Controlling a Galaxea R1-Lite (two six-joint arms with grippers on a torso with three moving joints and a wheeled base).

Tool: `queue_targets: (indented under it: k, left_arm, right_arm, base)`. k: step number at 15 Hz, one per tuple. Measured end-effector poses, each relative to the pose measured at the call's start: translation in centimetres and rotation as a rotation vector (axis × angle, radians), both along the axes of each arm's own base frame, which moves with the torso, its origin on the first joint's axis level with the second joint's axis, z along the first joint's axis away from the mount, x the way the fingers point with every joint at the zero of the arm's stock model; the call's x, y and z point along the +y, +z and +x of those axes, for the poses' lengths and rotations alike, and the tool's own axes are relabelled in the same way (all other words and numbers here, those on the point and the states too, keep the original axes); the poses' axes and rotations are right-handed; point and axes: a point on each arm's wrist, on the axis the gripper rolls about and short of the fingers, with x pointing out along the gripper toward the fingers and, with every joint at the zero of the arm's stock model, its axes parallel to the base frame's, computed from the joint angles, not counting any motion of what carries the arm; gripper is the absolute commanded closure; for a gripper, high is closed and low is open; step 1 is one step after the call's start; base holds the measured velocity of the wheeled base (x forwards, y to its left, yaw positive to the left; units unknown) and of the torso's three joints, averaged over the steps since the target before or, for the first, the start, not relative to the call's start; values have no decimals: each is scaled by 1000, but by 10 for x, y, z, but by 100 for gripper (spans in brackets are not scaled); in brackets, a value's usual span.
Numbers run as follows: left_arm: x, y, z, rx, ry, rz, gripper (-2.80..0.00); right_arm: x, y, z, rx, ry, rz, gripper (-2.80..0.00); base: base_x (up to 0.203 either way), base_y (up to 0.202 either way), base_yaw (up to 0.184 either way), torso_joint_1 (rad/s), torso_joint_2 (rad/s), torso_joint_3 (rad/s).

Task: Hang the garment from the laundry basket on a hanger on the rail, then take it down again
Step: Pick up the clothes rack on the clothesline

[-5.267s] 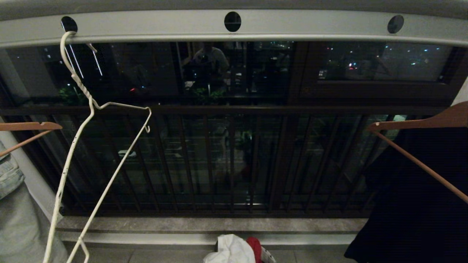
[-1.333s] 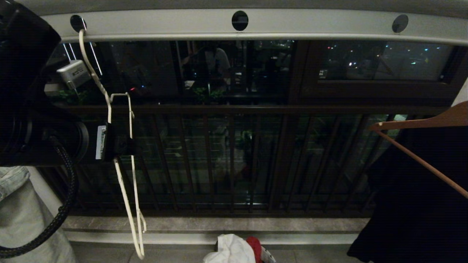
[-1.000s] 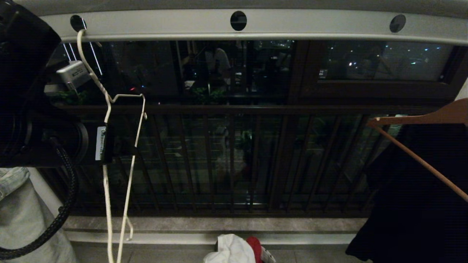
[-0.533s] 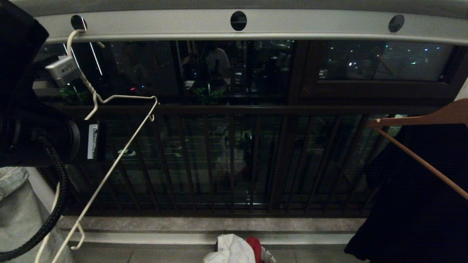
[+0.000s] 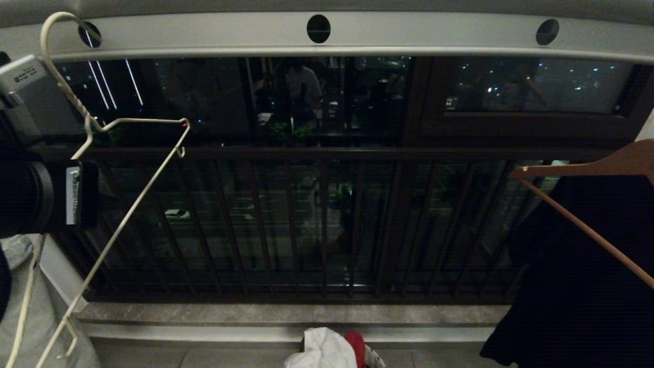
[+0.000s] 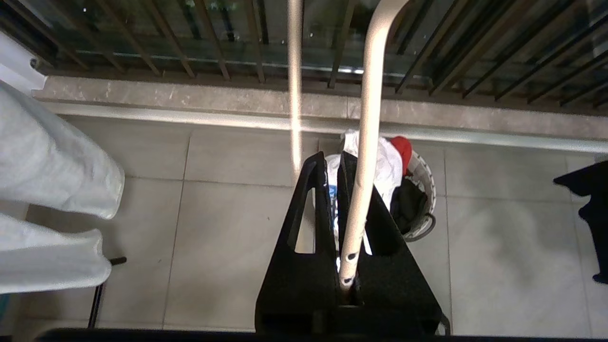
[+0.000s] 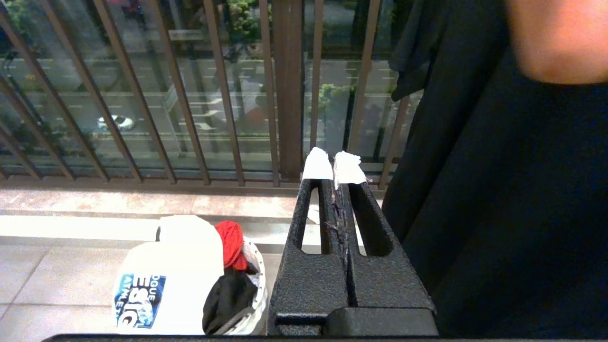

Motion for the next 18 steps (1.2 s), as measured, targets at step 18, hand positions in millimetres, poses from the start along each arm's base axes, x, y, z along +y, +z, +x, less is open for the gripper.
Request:
queue_targets:
  k: [18]
  left_arm:
    - [19, 30, -33, -161, 1, -11, 0]
  right_arm:
    - [0, 0, 0, 0, -1, 0, 0]
  base:
    - [0, 0, 0, 0, 0, 0]
